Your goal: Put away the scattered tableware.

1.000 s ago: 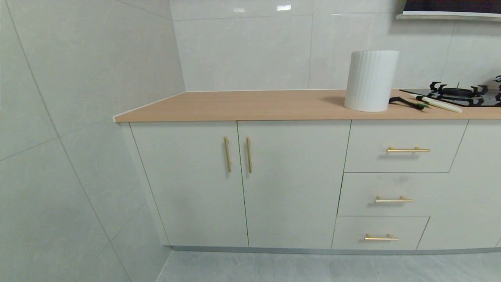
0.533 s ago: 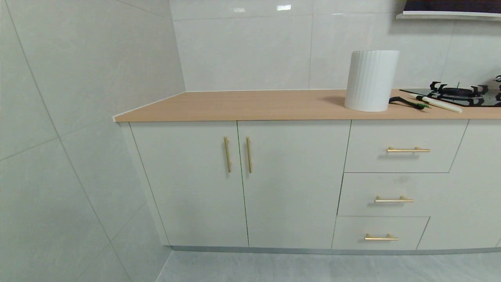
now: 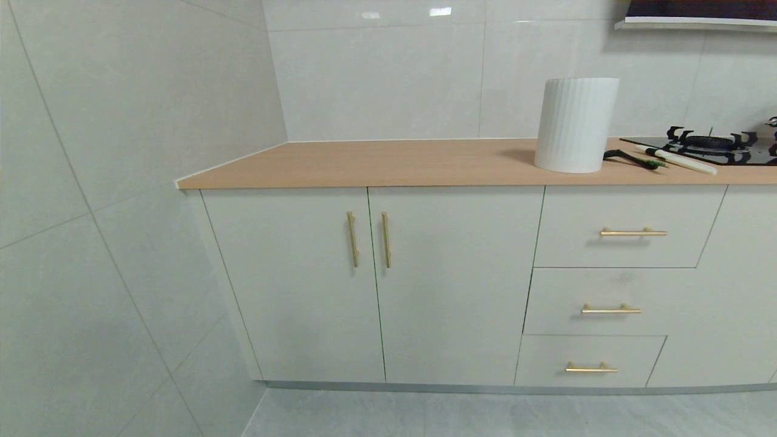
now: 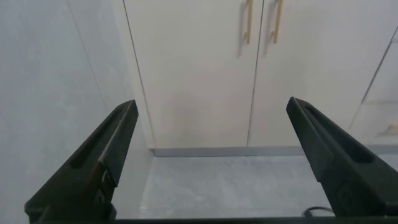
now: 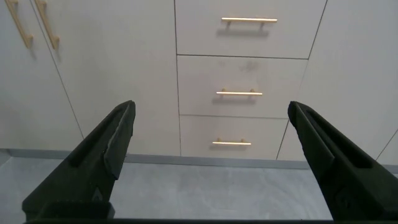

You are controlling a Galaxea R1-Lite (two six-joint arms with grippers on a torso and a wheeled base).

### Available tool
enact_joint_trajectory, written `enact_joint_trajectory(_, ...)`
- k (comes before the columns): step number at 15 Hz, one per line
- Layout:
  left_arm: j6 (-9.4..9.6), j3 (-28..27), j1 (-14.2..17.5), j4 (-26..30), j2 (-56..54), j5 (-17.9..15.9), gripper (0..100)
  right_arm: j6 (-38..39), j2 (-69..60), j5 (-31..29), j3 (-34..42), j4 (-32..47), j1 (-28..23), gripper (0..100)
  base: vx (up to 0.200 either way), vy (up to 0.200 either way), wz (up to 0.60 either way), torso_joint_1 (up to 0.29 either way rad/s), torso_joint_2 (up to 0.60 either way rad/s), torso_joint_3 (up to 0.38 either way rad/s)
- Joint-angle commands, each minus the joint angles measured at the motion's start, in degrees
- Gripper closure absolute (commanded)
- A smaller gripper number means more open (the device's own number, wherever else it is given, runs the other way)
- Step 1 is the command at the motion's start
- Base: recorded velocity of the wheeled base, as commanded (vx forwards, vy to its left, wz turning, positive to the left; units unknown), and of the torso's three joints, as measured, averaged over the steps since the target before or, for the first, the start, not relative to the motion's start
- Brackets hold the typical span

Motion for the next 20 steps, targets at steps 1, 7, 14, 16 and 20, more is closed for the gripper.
enact_joint_trajectory(1,0.28,0.10,0.02,0.02,0.00,-0.01,0,0.11,0.09,0.01,0.11,0.20,0.01,0,0.000,0.000,0.00,0.000,0.00,0.000)
enact_joint_trajectory(7,-0.60,0.10,0.02,-0.07,0.00,0.07,0,0.47,0.09,0.01,0.11,0.20,0.01,0,0.000,0.000,0.00,0.000,0.00,0.000)
enact_joint_trajectory(14,-0.69,0.10,0.02,-0.07,0.00,0.07,0,1.17,0.09,-0.08,0.11,0.20,0.01,0,0.000,-0.029,0.00,0.001,0.00,0.001)
enact_joint_trajectory(16,-0.69,0.10,0.02,-0.07,0.00,0.16,0,1.17,0.09,-0.08,0.11,0.20,0.01,0,0.000,-0.200,0.00,0.000,0.00,-0.002)
enact_joint_trajectory(20,-0.69,0.10,0.02,-0.07,0.00,0.07,0,1.17,0.09,-0.08,0.11,0.20,0.01,0,0.000,-0.200,0.00,0.002,0.00,0.004)
